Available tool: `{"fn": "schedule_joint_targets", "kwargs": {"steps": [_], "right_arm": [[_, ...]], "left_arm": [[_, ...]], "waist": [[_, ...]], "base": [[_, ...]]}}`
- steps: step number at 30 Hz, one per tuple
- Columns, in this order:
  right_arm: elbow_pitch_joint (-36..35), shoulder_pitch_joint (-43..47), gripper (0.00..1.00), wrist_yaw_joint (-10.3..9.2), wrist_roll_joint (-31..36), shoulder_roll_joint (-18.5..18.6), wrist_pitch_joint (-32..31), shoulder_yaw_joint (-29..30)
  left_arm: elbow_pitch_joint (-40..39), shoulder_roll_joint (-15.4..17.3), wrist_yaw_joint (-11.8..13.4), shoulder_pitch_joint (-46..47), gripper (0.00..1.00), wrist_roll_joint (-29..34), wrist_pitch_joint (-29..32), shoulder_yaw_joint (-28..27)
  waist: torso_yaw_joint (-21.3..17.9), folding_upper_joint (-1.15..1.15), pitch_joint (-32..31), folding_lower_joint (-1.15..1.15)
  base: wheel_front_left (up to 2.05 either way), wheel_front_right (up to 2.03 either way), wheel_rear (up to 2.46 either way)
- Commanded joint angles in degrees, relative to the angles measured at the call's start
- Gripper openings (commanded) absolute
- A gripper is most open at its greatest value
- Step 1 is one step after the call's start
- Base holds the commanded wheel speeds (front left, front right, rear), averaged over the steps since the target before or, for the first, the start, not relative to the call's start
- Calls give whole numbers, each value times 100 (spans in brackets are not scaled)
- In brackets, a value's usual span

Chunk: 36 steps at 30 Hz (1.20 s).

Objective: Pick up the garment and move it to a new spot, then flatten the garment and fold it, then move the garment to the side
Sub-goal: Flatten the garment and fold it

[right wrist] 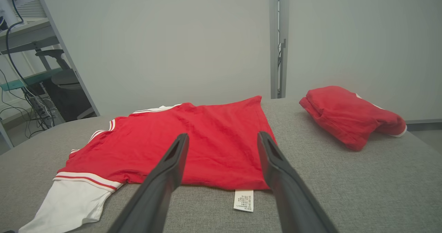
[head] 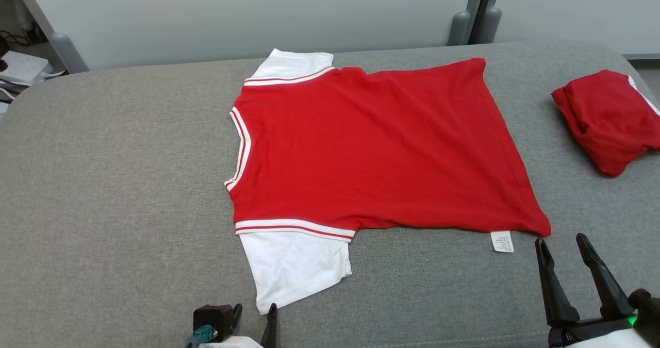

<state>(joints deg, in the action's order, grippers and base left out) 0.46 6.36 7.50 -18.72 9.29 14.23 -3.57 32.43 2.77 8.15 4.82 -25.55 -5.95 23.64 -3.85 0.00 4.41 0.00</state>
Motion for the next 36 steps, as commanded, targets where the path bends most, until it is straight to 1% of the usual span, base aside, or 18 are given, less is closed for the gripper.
{"fn": "schedule_joint_targets", "kwargs": {"steps": [1,5,6,7,8,10,13,16,18,20,22,24,26,30,36], "right_arm": [[-182,-196,100,-1,-44,135,76,-94],[-202,-231,100,-1,-19,159,76,-89],[-205,-236,100,-1,-18,164,76,-84],[-210,-239,100,-1,-18,170,76,-79],[-215,-240,100,-1,-19,175,76,-75],[-219,-237,100,-1,-6,188,76,-62],[-198,-232,100,-1,-11,206,76,-39],[42,-275,100,-1,-33,194,77,58],[492,-371,100,-1,-138,129,77,198],[1110,-583,100,-1,-318,112,77,269],[1720,-890,100,-1,-493,212,45,137],[2323,-1223,100,-1,-656,324,-166,0],[2819,-1584,100,-1,-868,352,-300,30],[3586,-2182,100,-1,-1071,398,-449,69],[4321,-2738,100,-1,-1585,458,-521,-168]], "left_arm": [[-53,11,22,284,100,-100,-80,-147],[209,11,-10,414,100,-246,-191,-119],[263,11,-26,440,96,-283,-214,-97],[313,11,-48,464,73,-318,-227,-60],[348,11,-75,488,45,-350,-256,-21],[439,10,-137,531,0,-386,-251,91],[552,10,-263,590,0,-438,-243,247],[603,10,-324,607,0,-483,-286,325],[600,47,-336,603,0,-486,-332,320],[576,120,-330,585,0,-486,-363,300],[521,204,-330,570,0,-481,-350,296],[439,294,-303,568,0,-465,-335,284],[336,372,-279,575,0,-456,-308,273],[108,478,-190,592,0,-440,-267,244],[-210,544,-116,651,0,-399,-206,276]], "waist": [[-8,0,16,0],[-39,0,55,0],[-46,0,58,0],[-53,0,59,0],[-59,0,59,0],[-70,0,57,0],[-73,0,57,0],[-73,0,79,0],[-73,0,130,0],[-53,0,187,0],[-17,0,258,0],[28,0,339,0],[72,0,425,0],[152,0,558,0],[258,0,742,0]], "base": [[0,0,0],[0,0,0],[0,0,0],[0,0,0],[0,0,0],[0,0,0],[0,0,0],[0,0,0],[0,0,0],[0,0,0],[0,0,0],[0,0,0],[0,0,0],[0,0,0],[0,0,0]]}}
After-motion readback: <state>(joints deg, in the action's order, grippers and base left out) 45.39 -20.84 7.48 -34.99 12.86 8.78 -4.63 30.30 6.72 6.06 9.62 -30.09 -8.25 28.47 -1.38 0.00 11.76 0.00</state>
